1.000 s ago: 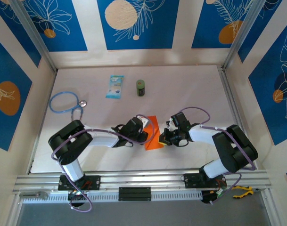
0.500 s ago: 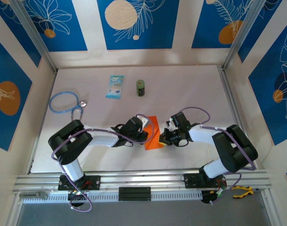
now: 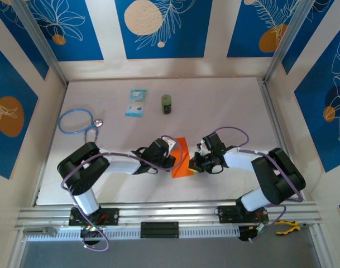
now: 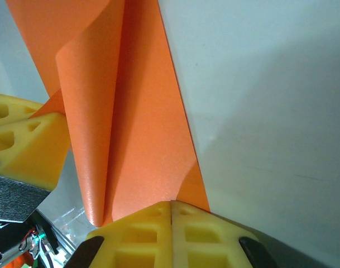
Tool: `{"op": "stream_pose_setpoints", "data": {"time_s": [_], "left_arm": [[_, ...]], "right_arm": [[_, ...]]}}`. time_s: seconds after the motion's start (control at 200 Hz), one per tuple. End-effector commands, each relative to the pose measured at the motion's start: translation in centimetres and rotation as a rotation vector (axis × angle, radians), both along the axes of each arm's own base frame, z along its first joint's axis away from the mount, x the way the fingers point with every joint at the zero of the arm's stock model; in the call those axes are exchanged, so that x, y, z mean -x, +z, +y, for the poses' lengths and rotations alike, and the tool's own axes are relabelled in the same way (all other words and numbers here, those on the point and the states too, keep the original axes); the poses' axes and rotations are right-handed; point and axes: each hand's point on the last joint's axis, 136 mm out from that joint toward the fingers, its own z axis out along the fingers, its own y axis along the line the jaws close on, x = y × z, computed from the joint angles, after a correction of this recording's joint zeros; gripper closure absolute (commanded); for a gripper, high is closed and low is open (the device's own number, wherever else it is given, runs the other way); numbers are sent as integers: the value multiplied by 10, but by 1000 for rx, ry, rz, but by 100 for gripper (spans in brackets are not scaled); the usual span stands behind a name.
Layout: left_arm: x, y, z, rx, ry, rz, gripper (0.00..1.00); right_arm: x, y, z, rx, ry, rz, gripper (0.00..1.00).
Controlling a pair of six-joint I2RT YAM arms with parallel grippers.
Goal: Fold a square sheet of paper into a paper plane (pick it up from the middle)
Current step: Fold the triangle a second time at the center of the table.
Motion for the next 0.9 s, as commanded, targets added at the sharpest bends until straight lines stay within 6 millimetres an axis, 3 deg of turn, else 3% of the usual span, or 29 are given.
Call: {"op": "stream_pose_setpoints", "data": {"time_s": [0.0,0.895], "left_arm": [[-1,6,2,11,-25,-18,100],[-2,9,-9,32,-74,-35,97]], "right_arm": [[7,-8,-10,50,-5,42,100],[8,-11,-10,50,-1,51,100]]}}
